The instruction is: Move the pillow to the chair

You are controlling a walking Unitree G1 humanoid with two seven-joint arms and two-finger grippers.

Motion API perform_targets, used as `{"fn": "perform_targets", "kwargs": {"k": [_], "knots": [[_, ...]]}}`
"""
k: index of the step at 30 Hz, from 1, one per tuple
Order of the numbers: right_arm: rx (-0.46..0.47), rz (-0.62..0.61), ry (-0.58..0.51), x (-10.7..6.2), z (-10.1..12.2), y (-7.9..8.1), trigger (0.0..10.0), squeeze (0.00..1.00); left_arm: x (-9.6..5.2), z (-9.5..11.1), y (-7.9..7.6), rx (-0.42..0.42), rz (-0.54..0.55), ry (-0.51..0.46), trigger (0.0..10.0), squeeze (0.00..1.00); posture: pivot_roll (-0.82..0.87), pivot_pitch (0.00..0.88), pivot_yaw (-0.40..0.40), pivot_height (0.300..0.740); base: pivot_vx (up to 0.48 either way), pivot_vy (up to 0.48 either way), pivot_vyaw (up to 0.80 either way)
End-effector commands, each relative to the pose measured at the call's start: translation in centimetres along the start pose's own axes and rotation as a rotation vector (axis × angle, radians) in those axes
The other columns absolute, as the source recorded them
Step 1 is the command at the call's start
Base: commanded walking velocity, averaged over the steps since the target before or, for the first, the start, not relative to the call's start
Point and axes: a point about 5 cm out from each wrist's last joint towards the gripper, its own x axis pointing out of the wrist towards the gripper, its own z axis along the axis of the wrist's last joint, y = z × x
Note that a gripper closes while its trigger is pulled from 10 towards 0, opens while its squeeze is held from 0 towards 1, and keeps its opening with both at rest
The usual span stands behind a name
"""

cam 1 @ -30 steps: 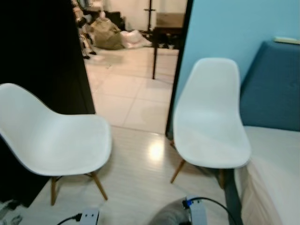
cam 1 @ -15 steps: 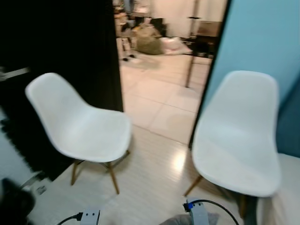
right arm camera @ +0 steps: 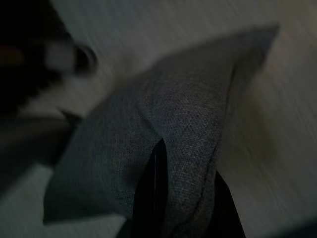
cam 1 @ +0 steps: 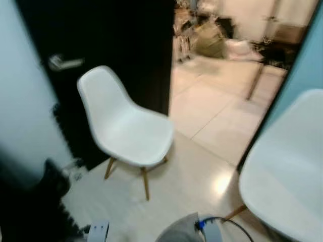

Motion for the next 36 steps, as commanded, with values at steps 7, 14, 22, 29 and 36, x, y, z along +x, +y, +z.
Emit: {"fn": "perform_targets", "kwargs": {"k": [7,14,22,29,36], "knots": [[0.036,-0.042,-0.002,-0.4,-0.7,-0.9,10.0,0.0,0.1,0.1,-0.4,-0.013,-0.025,-0.001,10.0,0.0,0.03,0.0,-0.044,0.74,0.0,-0.155,0.11],[0.033,-0.04,-0.003,-0.4,-0.7,-1.0,10.0,0.0,0.1,0.1,-0.5,-0.019,-0.028,-0.004,10.0,0.0,0.03,0.0,-0.045,0.74,0.0,-0.349,0.0],[0.006,-0.028,-0.002,-0.4,-0.6,-0.8,10.0,0.0,0.1,-0.1,-0.4,-0.024,-0.012,0.006,10.0,0.0,0.04,0.0,-0.048,0.74,0.0,0.0,0.0],[-0.106,-0.028,0.007,-0.3,-0.5,-0.6,10.0,0.0,0.0,-0.4,-0.3,-0.024,-0.005,0.015,10.0,0.0,0.04,0.0,-0.047,0.74,0.0,0.0,0.0],[-0.143,-0.035,0.027,-0.3,-0.9,-0.6,10.0,0.0,-0.1,-1.1,-0.6,-0.015,-0.011,0.031,10.0,0.0,0.04,0.0,-0.05,0.74,0.0,0.0,0.0]]}}
